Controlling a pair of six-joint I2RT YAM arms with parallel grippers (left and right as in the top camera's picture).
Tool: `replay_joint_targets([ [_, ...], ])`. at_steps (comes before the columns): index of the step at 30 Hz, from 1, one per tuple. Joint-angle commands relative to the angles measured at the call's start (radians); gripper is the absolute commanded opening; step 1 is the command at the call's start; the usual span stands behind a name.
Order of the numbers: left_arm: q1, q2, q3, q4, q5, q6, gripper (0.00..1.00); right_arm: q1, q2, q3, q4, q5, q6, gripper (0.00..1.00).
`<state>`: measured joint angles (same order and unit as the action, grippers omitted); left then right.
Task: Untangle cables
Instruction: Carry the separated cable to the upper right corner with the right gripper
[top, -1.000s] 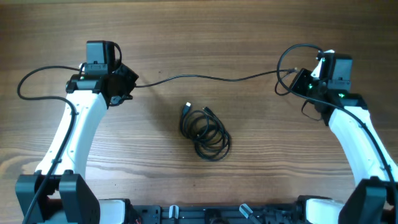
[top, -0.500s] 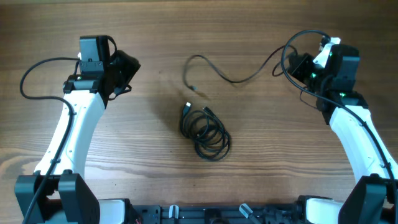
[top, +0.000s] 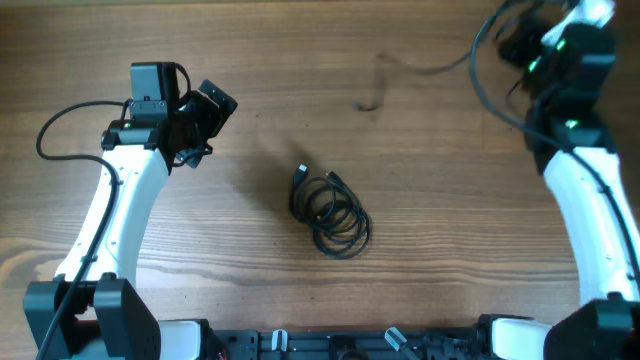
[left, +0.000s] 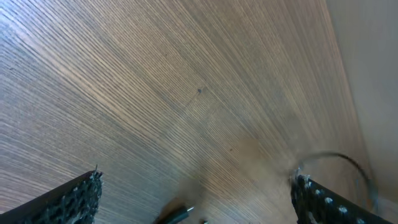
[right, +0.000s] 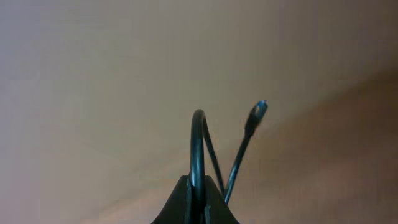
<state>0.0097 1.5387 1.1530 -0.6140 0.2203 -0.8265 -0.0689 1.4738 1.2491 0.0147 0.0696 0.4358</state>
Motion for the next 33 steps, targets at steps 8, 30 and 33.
replay_joint_targets([
  [8, -0.012, -0.020, 0.012, -0.007, 0.011, 0.009, 1.00, -0.174, 0.316, 0.340, -0.182, 0.048, -0.119, 0.05],
  [30, -0.032, -0.020, 0.012, 0.002, 0.003, 0.009, 1.00, -0.129, 0.330, 0.346, -0.081, -0.404, 0.255, 0.04],
  [33, -0.032, -0.020, 0.012, 0.000, 0.003, 0.009, 1.00, -0.185, 0.379, 0.346, -0.087, -0.303, 0.157, 0.04],
])
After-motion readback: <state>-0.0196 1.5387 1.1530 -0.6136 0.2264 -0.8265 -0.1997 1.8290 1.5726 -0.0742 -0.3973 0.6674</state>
